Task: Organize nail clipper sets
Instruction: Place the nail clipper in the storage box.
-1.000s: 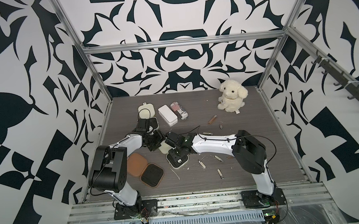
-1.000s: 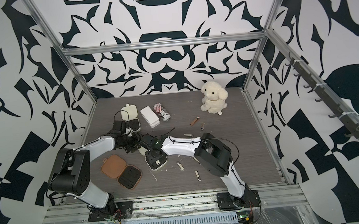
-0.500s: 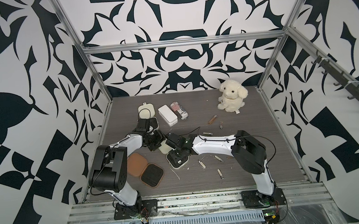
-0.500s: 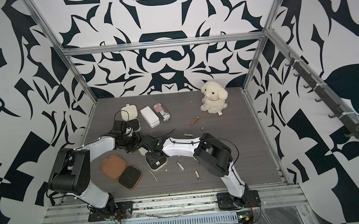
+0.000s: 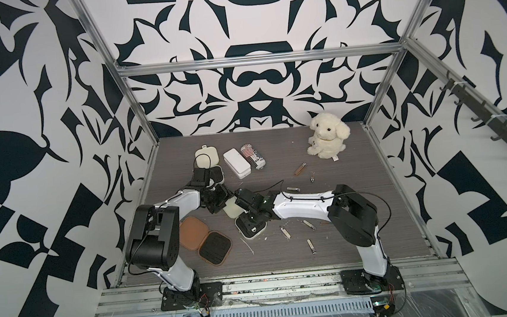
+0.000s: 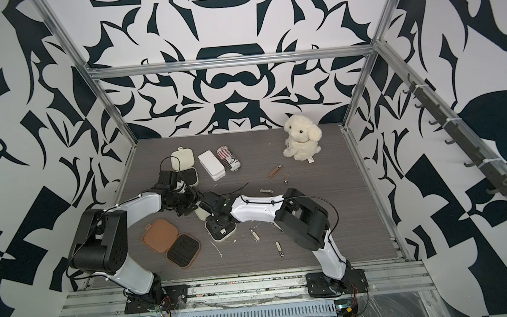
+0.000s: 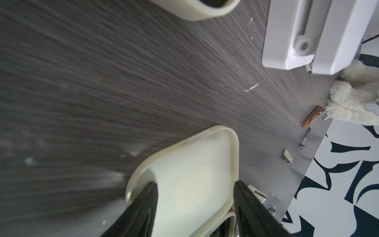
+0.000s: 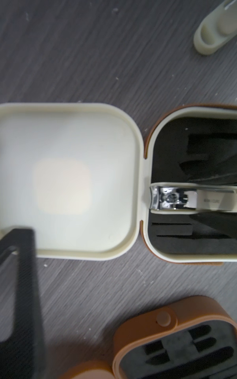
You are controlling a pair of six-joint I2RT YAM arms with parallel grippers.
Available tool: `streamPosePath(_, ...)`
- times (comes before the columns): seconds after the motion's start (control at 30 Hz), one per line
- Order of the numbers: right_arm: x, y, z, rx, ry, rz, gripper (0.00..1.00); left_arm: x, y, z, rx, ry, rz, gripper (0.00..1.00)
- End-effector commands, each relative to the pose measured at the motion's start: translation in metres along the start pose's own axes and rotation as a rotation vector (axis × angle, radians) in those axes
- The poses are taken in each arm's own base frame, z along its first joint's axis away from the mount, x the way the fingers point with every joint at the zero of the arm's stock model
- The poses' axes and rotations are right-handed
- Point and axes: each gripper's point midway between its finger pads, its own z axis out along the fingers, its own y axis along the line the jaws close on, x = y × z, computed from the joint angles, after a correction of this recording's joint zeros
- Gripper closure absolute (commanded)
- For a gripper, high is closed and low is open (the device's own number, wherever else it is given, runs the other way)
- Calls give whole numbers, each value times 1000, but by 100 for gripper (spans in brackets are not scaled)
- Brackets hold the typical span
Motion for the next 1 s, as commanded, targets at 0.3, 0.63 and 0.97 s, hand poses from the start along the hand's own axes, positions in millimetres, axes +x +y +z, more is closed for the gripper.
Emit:
streamPosePath(0.3, 75, -14, -3, 33, 250, 35, 100, 4, 51, 12, -159, 20, -71, 37)
streamPosePath(0.63, 94, -22, 6, 97, 293, 79, 100, 6, 47, 12, -134, 22, -75, 37)
streamPosePath(0.97, 96, -21, 14, 146, 351, 82, 100, 8, 38, 9, -88, 25, -75, 37)
